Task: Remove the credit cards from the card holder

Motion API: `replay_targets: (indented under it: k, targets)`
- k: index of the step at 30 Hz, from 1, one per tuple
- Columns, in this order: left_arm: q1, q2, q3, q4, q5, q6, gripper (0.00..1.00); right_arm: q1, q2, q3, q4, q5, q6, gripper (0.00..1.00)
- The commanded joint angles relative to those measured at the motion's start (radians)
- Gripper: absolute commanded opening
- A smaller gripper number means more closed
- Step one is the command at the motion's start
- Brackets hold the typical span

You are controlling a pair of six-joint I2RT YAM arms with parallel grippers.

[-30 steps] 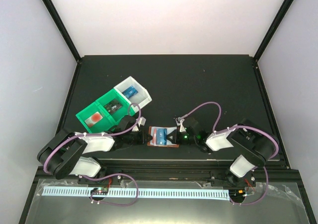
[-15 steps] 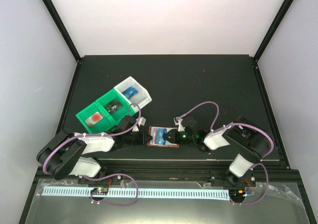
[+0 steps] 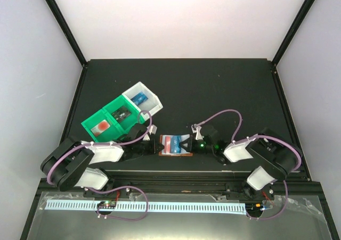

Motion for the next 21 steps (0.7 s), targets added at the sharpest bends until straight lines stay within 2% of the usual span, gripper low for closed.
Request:
replay_targets:
  k: [1, 13, 14, 19, 21]
  targets:
    - [-0.005, 0.039, -0.016, -0.114, -0.083, -0.002, 0.02, -0.017, -0.03, -0.021, -0.063, 0.048, -0.044, 0.01]
    - [-0.004, -0.056, -0.002, -0.171, -0.061, 0.004, 0.02, -0.03, -0.163, -0.059, -0.158, 0.105, 0.002, 0.01]
    - [-0.004, -0.074, 0.005, -0.185, -0.056, 0.002, 0.06, -0.029, -0.169, -0.056, -0.169, 0.105, 0.003, 0.01]
    - [-0.004, -0.229, 0.068, -0.307, -0.045, 0.002, 0.41, -0.029, -0.213, -0.075, -0.171, 0.089, 0.057, 0.01]
    - [-0.004, -0.295, 0.092, -0.346, -0.044, -0.002, 0.51, -0.03, -0.238, -0.075, -0.174, 0.084, 0.076, 0.01]
